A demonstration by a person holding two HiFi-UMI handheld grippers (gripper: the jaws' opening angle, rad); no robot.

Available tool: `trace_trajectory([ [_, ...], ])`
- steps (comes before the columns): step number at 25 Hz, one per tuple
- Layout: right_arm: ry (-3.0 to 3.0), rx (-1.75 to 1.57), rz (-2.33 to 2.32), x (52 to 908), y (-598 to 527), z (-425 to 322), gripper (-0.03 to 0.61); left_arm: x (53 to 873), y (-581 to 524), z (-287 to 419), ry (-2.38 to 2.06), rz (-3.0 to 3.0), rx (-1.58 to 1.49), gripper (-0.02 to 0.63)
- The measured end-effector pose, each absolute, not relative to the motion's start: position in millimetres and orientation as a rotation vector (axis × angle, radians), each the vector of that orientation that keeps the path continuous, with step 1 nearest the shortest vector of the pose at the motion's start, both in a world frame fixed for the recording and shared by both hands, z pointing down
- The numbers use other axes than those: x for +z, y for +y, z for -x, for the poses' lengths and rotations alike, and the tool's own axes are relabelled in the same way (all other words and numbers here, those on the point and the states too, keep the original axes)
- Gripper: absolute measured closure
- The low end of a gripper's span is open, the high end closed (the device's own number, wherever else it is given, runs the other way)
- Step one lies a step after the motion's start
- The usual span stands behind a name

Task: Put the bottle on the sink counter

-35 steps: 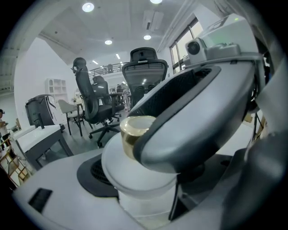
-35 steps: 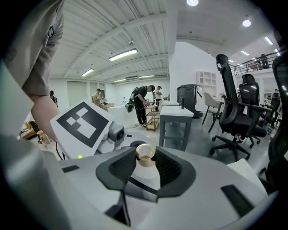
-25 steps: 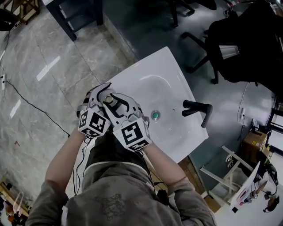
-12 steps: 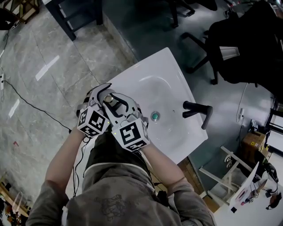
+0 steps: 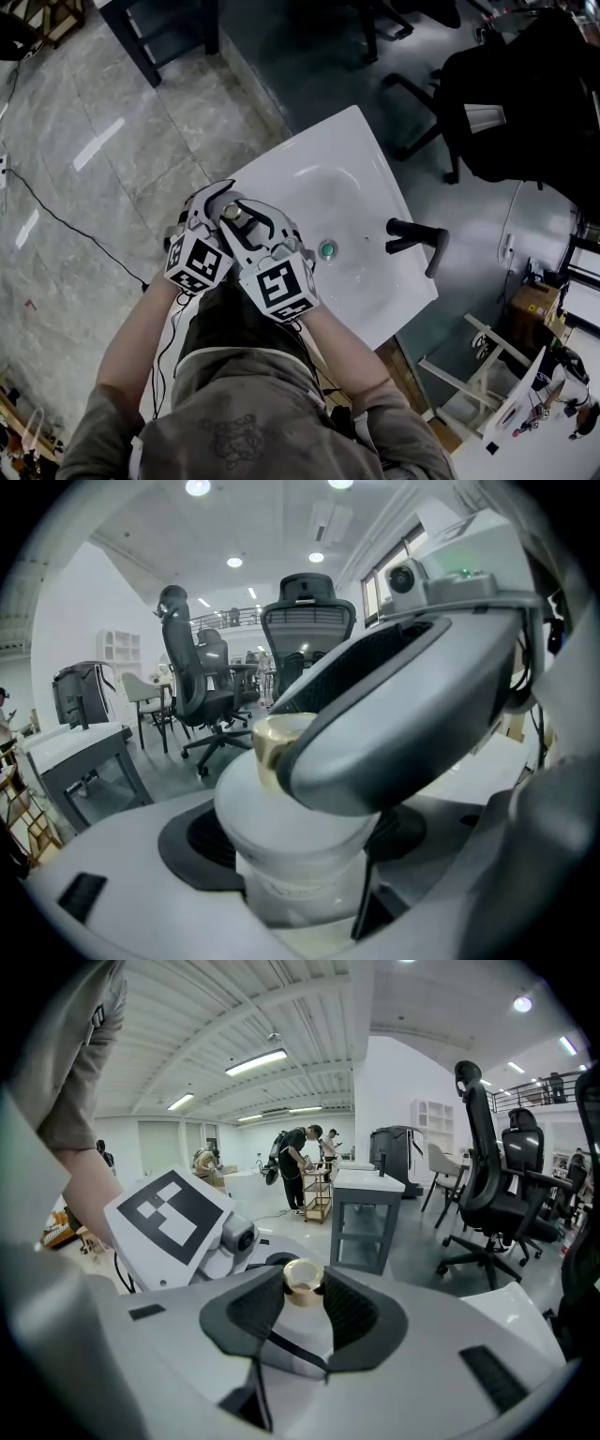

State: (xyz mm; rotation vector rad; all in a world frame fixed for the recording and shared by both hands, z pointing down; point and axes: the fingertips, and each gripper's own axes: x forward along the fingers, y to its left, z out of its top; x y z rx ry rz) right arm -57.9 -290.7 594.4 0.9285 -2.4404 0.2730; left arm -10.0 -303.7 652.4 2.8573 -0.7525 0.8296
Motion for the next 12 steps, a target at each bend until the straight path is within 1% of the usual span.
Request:
trace_trajectory([
  [12, -2.432, 0.265, -0.947, 595, -291, 58, 0.443, 659, -295, 25, -0.728, -2.825, 0.871, 0.287],
])
